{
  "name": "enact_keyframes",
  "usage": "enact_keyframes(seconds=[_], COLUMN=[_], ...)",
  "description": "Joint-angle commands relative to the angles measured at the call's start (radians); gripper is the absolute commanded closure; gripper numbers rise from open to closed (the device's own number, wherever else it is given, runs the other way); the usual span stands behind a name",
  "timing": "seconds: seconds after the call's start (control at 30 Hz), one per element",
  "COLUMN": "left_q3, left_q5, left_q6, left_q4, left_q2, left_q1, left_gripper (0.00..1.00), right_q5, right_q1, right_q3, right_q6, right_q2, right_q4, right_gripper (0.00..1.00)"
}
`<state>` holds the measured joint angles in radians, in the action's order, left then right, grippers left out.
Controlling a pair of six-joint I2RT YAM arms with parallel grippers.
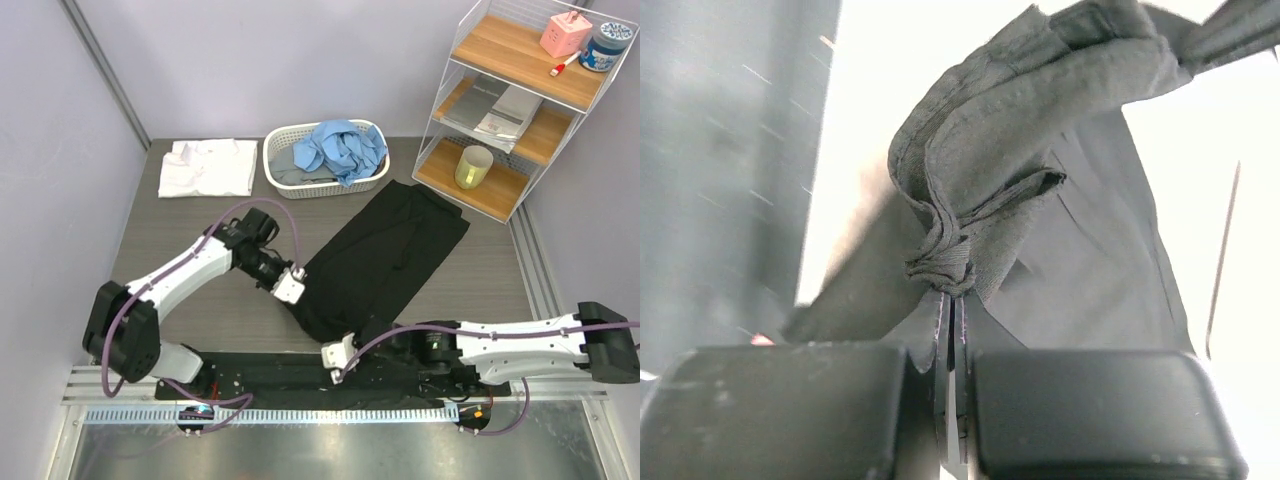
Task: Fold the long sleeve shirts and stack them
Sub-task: Fold the shirt
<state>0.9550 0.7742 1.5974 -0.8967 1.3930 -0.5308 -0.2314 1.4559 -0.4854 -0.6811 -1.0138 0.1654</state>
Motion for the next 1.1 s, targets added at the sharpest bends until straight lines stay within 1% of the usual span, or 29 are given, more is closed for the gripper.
enact_keyframes(seconds=[0.0,0.07,0.1,0.2,0.23,0.27,0.33,0.47,0.53,0.6,0.63,0.67,0.73,0.77,0.9,1.0,1.07], left_q3=[0.138,0.188,0.209,0.31,0.379,0.408,0.497,0.609,0.634,0.656,0.662,0.666,0.673,0.673,0.677,0.697,0.702], left_q5=[0.043,0.037,0.033,0.013,0.008,0.004,-0.019,-0.05,-0.067,-0.07,-0.076,-0.078,-0.092,-0.093,-0.113,-0.13,-0.141], left_q6=[-0.158,-0.206,-0.217,-0.289,-0.3,-0.318,-0.327,-0.359,-0.372,-0.376,-0.376,-0.378,-0.387,-0.393,-0.431,-0.476,-0.478], left_q4=[0.151,0.192,0.203,0.268,0.272,0.277,0.283,0.308,0.321,0.337,0.34,0.352,0.361,0.37,0.444,0.469,0.469], left_q2=[0.09,0.155,0.179,0.273,0.296,0.352,0.411,0.55,0.577,0.609,0.62,0.627,0.65,0.656,0.692,0.713,0.722], left_q1=[-0.027,-0.035,-0.049,-0.075,-0.081,-0.087,-0.104,-0.113,-0.112,-0.113,-0.115,-0.117,-0.118,-0.12,-0.124,-0.133,-0.14], left_gripper=[1.0,1.0,1.0,1.0,1.0,1.0,1.0,1.0,1.0,1.0,1.0,1.0,1.0,1.0,1.0,1.0,1.0], right_q5=[-0.052,-0.052,-0.049,-0.04,-0.04,-0.042,-0.043,-0.045,-0.027,-0.005,0.035,0.053,0.117,0.135,0.184,0.204,0.21], right_q1=[-0.133,-0.185,-0.233,-0.301,-0.336,-0.347,-0.376,-0.433,-0.466,-0.543,-0.575,-0.638,-0.695,-0.745,-0.814,-0.865,-0.885], right_q3=[0.024,0.028,0.033,0.053,0.059,0.07,0.085,0.129,0.136,0.143,0.145,0.145,0.139,0.128,0.117,0.114,0.114], right_q6=[-0.06,-0.092,-0.101,-0.132,-0.136,-0.14,-0.14,-0.149,-0.147,-0.155,-0.164,-0.169,-0.178,-0.176,-0.179,-0.178,-0.192], right_q2=[0.104,0.133,0.15,0.222,0.265,0.282,0.334,0.374,0.376,0.368,0.363,0.356,0.313,0.288,0.169,0.159,0.165], right_q4=[0.083,0.094,0.112,0.146,0.155,0.166,0.192,0.198,0.194,0.181,0.177,0.162,0.152,0.138,0.103,0.094,0.092], right_gripper=[0.99,0.99,0.99,0.99,0.99,0.99,0.99,0.99,0.99,0.99,0.99,0.99,0.99,0.99,0.99,0.99,0.99])
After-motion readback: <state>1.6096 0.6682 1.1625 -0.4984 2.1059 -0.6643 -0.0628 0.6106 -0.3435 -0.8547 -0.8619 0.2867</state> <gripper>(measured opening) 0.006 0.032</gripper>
